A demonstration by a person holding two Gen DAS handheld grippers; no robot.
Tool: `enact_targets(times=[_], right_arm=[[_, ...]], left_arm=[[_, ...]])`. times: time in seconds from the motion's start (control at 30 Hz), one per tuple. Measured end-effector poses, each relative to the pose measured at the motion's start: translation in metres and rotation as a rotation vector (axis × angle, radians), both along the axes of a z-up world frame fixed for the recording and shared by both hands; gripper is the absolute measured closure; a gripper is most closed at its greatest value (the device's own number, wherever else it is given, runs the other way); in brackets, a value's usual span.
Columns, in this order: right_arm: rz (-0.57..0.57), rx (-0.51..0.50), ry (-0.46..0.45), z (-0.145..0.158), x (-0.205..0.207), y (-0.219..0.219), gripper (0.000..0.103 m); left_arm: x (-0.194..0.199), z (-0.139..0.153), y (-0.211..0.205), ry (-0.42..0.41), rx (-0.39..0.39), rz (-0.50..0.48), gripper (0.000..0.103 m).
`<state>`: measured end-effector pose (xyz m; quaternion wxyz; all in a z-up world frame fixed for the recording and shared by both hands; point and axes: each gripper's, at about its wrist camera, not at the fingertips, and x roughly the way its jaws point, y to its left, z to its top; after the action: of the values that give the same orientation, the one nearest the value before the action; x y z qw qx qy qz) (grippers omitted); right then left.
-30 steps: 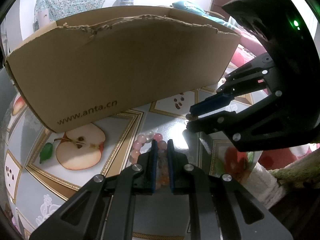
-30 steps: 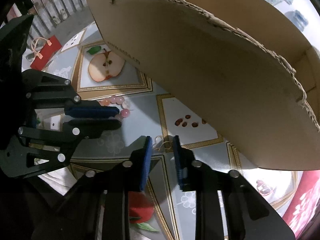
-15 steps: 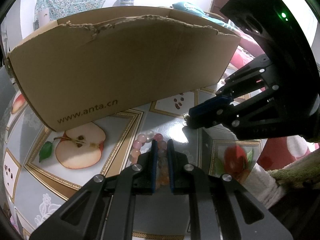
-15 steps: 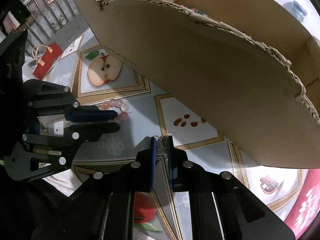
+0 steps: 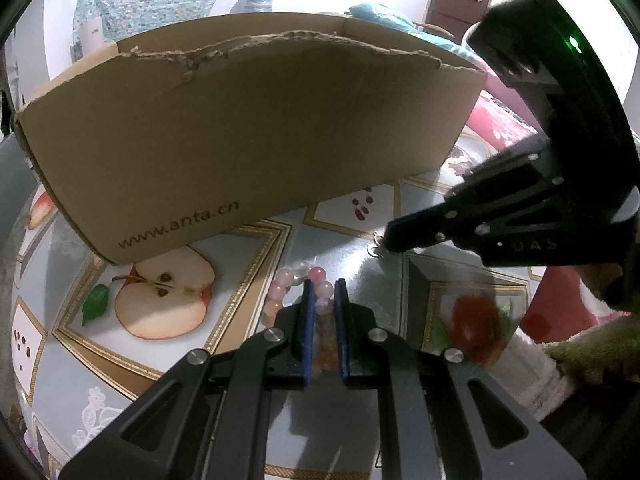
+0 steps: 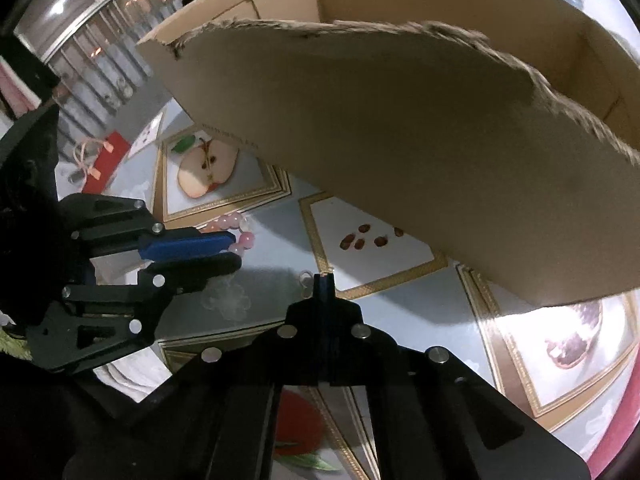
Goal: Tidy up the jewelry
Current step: 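Lift the silver charm with the right gripper while the left gripper holds the pink bracelet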
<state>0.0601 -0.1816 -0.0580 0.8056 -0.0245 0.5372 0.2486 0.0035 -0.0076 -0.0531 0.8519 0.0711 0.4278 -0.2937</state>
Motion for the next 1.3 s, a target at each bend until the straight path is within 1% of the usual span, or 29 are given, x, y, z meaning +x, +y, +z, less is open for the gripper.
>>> enact_targets(times=[0.17,0.27,0.33,0.4,0.43,0.47,0.5,0.53,0.57,0.7,0.87,0.9,0.93,0.97,1.0,1.07,1.17,1.3], right_arm=[[-0.045,0.072,-0.04,0.011,-0.013,-0.017,0.103],[-0.07,0.114,-0.081,0.019,-0.02,-0.026,0.103],[-0.083,0.144,-0.099,0.024,-0.027,-0.029,0.101],[-0.105,0.169,-0.115,0.024,-0.032,-0.037,0.101],[-0.114,0.174,-0.119,0.025,-0.033,-0.038,0.101],[-0.127,0.184,-0.126,0.024,-0.035,-0.043,0.1],[-0.137,0.193,-0.128,0.022,-0.037,-0.045,0.099],[-0.151,0.206,-0.129,0.021,-0.04,-0.05,0.099],[-0.162,0.214,-0.129,0.018,-0.039,-0.05,0.098],[-0.196,0.255,-0.132,0.014,-0.045,-0.066,0.098],[-0.221,0.324,-0.13,0.007,-0.049,-0.081,0.098],[-0.223,0.335,-0.13,0.006,-0.05,-0.082,0.098],[-0.224,0.34,-0.13,0.004,-0.05,-0.082,0.098],[-0.226,0.346,-0.131,0.004,-0.052,-0.085,0.098],[-0.227,0.352,-0.13,0.003,-0.052,-0.087,0.098],[-0.229,0.37,-0.126,0.001,-0.053,-0.089,0.098],[-0.23,0.391,-0.121,-0.001,-0.053,-0.092,0.098],[-0.228,0.399,-0.114,-0.002,-0.055,-0.095,0.098]], left_arm=[[0.002,0.002,-0.002,0.002,0.008,0.013,0.094],[0.001,0.003,-0.006,0.008,0.039,-0.003,0.093],[0.003,0.005,-0.011,0.013,0.066,0.002,0.093],[0.006,0.006,-0.014,0.033,0.077,0.016,0.089],[0.007,0.007,-0.014,0.038,0.083,0.024,0.078],[0.008,0.009,-0.016,0.034,0.089,0.032,0.071],[0.006,0.014,-0.018,0.018,0.094,0.042,0.058],[0.006,0.017,-0.019,0.005,0.097,0.042,0.053],[0.005,0.02,-0.022,-0.006,0.1,0.038,0.051],[0.0,0.028,-0.045,-0.044,0.121,-0.013,0.05],[0.006,0.022,-0.08,-0.046,0.17,-0.085,0.051],[0.007,0.02,-0.083,-0.045,0.181,-0.092,0.052],[0.008,0.018,-0.085,-0.042,0.19,-0.099,0.057],[0.011,0.016,-0.091,-0.031,0.2,-0.105,0.06],[0.012,0.014,-0.093,-0.025,0.206,-0.103,0.061],[0.017,0.007,-0.101,0.001,0.229,-0.097,0.07],[0.024,0.005,-0.104,0.024,0.222,-0.083,0.073],[0.024,0.005,-0.109,0.025,0.232,-0.09,0.079]])
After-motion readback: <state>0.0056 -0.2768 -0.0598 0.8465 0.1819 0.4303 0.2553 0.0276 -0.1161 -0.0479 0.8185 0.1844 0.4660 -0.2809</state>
